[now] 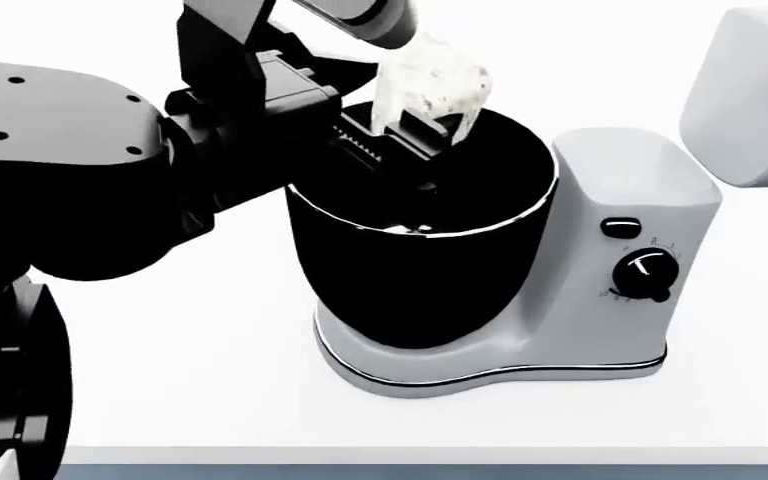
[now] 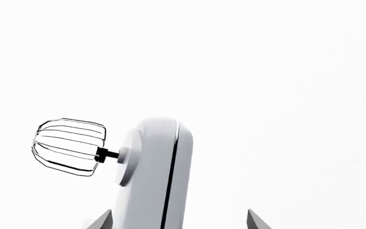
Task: Place the cheese in the stand mixer bowl.
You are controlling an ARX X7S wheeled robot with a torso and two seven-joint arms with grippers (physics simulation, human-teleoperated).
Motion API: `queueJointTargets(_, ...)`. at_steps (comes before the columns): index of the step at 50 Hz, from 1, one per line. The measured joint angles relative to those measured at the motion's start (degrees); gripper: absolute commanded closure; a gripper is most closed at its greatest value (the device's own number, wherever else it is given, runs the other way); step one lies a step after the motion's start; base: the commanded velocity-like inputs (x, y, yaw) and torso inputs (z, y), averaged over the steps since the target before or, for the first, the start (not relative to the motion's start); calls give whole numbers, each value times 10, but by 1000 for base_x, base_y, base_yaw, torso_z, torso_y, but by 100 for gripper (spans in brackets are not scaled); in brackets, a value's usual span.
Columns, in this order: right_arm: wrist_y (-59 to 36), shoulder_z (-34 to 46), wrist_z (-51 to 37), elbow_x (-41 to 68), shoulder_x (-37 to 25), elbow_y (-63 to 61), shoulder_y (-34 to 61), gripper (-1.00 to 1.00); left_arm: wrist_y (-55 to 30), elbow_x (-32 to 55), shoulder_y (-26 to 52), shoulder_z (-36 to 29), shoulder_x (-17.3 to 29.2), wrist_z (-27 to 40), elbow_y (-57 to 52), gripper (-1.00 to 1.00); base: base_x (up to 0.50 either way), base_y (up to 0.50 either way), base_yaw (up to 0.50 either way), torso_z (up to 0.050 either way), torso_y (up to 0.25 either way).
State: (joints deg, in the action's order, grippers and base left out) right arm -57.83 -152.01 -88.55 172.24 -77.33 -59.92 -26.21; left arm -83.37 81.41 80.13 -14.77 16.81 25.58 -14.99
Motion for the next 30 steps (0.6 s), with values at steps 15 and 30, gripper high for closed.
queueJointTargets(15,-3,15,-1,2,1,0,15,-100,17,-8,5,-18,11,-8,9,-100,0,0,0,0,0)
queueJointTargets(30,-5,22,-2,3,2,0,22,-100,34,-13,7,-33,22,-16,9,-100,0,0,0,0,0)
